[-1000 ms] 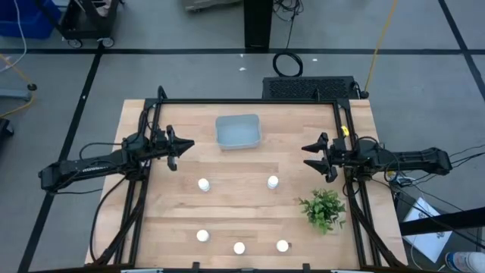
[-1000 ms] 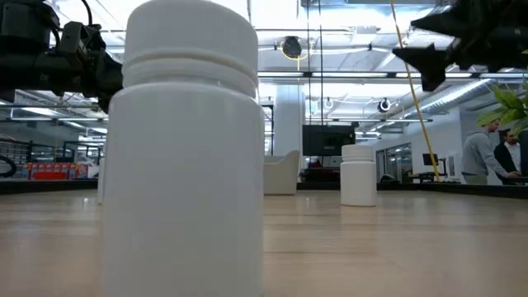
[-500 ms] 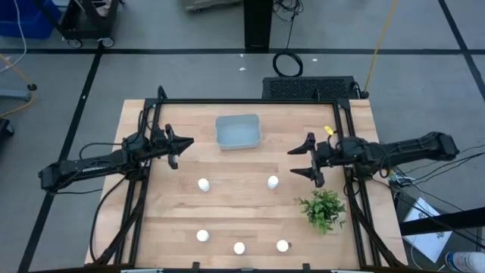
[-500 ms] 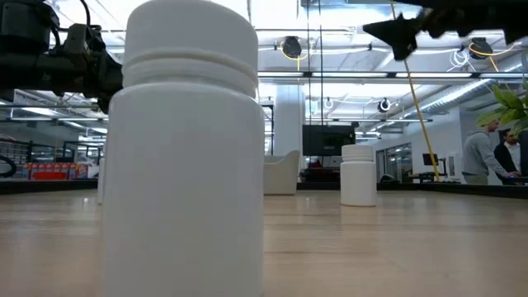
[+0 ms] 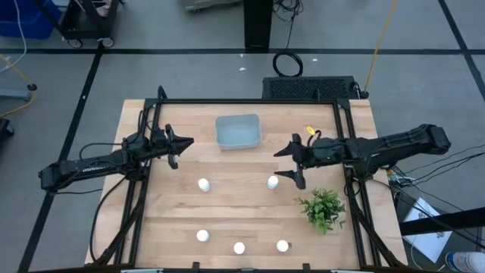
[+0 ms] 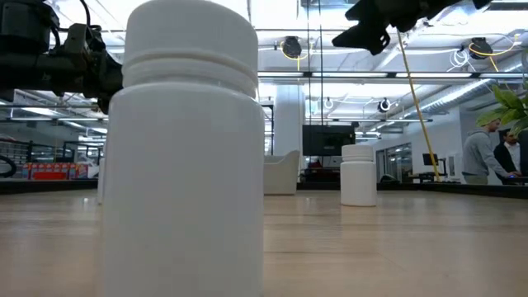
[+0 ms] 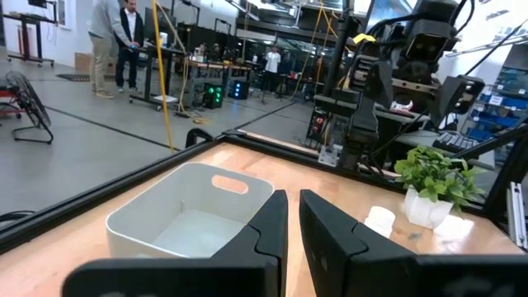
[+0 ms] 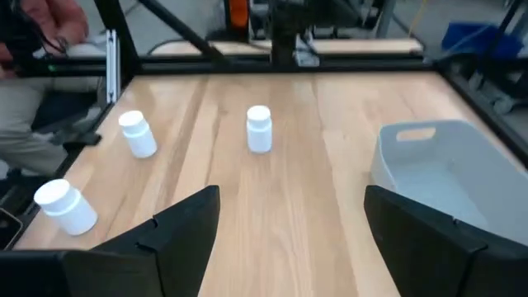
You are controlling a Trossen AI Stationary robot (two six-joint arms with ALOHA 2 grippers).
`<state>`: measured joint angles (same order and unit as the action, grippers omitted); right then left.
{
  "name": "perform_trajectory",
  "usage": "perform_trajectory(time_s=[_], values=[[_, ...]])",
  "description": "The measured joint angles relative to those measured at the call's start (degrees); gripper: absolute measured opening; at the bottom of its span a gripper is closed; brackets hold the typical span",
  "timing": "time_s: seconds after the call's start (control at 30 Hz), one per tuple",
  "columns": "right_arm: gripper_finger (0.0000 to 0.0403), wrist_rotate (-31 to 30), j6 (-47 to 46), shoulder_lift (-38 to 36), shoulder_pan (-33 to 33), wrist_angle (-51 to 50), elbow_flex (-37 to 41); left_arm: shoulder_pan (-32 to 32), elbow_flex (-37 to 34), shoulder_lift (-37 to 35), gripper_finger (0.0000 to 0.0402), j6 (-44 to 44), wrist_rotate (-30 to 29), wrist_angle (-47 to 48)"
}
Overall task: Pick and place pill bottles into a basket
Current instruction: Put the white bottle into the gray bin
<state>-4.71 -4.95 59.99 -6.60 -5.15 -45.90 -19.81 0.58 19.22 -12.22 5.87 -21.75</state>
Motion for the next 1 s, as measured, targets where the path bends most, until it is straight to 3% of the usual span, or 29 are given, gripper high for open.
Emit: perform_trajectory(time_s=[0.43, 1.0], values=[[0.0293, 0.25, -5.4, 13.45, 0.69, -14.75, -7.77, 0.0, 0.0, -0.02, 0.0042, -0.01, -0.02, -2.17], [0.0293, 1.81, -8.5, 22.87, 0.51, -15.54, -7.94, 0.01, 0.0, 0.0, 0.0042, 0.01, -0.25, -2.12]])
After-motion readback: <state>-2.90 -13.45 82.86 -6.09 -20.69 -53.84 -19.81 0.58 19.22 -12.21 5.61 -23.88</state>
